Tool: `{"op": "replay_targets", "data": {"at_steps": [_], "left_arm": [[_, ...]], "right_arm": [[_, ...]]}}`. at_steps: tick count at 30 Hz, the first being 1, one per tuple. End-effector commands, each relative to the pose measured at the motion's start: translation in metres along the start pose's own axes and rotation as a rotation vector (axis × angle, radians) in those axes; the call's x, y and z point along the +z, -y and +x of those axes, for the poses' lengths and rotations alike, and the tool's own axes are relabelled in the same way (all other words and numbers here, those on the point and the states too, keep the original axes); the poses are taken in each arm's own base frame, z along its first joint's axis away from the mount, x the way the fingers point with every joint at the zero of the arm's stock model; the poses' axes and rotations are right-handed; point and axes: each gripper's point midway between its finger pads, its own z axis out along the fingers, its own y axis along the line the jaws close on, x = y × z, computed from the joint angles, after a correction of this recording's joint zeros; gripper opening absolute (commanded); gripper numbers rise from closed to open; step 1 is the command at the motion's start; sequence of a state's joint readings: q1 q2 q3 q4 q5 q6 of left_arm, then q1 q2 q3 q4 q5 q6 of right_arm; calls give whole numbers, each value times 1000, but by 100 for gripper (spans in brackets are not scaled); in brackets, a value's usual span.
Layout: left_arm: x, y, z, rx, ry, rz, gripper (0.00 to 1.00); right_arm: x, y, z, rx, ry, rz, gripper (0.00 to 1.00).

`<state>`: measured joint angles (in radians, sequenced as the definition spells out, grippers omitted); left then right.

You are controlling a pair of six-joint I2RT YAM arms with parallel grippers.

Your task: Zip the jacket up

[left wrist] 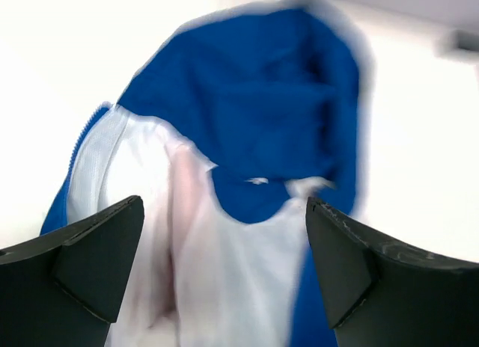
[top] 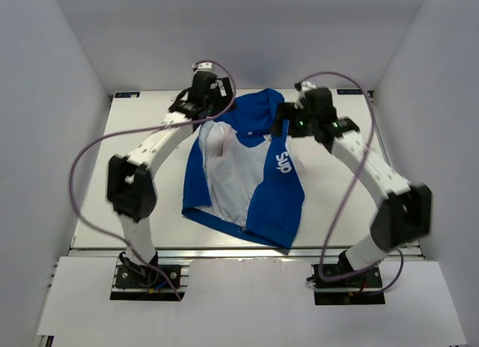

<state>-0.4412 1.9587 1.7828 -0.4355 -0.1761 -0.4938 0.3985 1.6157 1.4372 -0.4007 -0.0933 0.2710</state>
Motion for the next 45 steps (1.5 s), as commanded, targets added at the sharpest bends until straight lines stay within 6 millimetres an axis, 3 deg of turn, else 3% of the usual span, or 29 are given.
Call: {"op": "replay_targets", "data": {"at_steps": [1, 2, 3, 4, 6, 7, 8, 12, 16, 17, 20, 26, 29, 34, 42, 43, 45], "left_arm": [[-78, 4, -19, -45, 77, 79, 98], [-84, -1, -6, -63, 62, 86, 98], [-90, -9, 9, -78, 36, 74, 98], [-90, -30, 48, -84, -37, 24, 98], [-114, -54, 66, -152, -49, -52, 98], [-116, -75, 97, -155, -98, -112, 98], [-129, -89, 102, -180, -90, -169, 98], [-145, -123, 145, -194, -169, -286, 98], [-141, -132, 170, -171, -228, -301, 98], [-138, -130, 173, -163, -240, -285, 98], [-133, -118, 193, -141, -335, -217, 98], [-145, -105, 231, -34, -421, -177, 98], [-146, -116, 246, -28, -445, -226, 97], [-139, -124, 255, -10, -459, -280, 78], [-125, -123, 264, 16, -474, -295, 64], [-123, -123, 264, 17, -473, -297, 60], [-122, -124, 261, 22, -473, -312, 39]], "right_arm": [[-25, 4, 51, 66, -22, 24, 89], [-28, 7, 68, 111, -44, 39, 89], [-36, 17, 100, 137, -84, 70, 89], [-41, 22, 115, 160, -103, 85, 89], [-52, 20, 137, 187, -134, 66, 89], [-53, 22, 158, 189, -177, 65, 89], [-57, 21, 165, 179, -188, 57, 89], [-71, 11, 186, 95, -216, 28, 89], [-72, 16, 226, 151, -294, 75, 89], [-71, 23, 244, 167, -327, 96, 89], [-65, 32, 258, 215, -329, 139, 89], [-46, 33, 260, 231, -335, 144, 89], [-36, 37, 251, 227, -301, 167, 87], [-25, 42, 238, 230, -278, 213, 82], [-9, 47, 221, 187, -261, 250, 82], [-8, 47, 217, 177, -254, 252, 82], [-7, 49, 214, 173, -250, 262, 82]]}}
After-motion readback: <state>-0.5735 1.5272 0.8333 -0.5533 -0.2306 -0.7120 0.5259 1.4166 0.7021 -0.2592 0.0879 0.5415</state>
